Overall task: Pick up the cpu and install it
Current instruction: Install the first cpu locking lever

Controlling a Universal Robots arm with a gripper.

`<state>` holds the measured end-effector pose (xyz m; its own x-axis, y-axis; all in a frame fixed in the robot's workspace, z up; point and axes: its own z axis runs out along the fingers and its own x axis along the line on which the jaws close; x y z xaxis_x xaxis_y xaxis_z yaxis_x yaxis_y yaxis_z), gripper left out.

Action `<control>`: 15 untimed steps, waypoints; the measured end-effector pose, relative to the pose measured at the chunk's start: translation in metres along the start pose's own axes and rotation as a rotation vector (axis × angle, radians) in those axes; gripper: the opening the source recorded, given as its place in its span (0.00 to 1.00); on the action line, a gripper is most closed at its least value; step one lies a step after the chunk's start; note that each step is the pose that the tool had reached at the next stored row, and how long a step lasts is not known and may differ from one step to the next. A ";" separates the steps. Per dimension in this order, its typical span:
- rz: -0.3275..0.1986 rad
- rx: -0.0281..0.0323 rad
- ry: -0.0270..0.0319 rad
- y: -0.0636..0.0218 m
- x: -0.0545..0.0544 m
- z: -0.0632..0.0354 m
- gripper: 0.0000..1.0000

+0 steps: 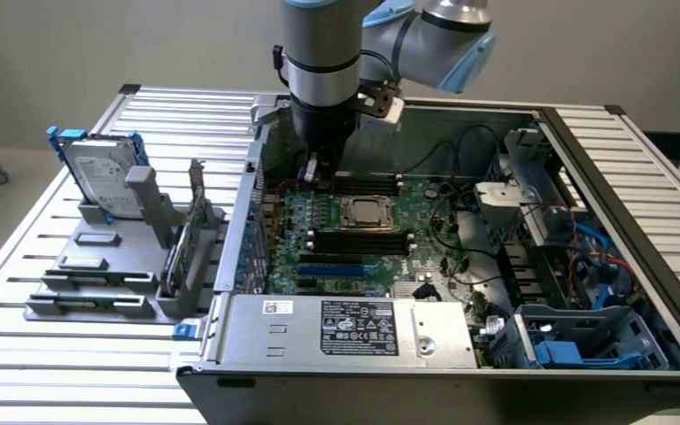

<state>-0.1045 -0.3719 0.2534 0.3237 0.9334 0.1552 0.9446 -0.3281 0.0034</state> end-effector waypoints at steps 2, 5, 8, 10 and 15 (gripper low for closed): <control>-0.021 -0.0162 0.0015 0.0000 0.000 0.0001 0.11; -0.054 -0.0391 0.0024 0.0000 0.000 0.0003 0.11; -0.091 -0.0473 -0.0083 0.0000 0.000 0.0005 0.11; -0.116 -0.0476 -0.0194 0.0000 0.000 0.0007 0.11; -0.185 -0.0431 -0.0351 -0.0001 0.000 0.0007 0.11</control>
<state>-0.1046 -0.3718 0.2527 0.1472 0.9826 0.1134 0.9852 -0.1558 0.0710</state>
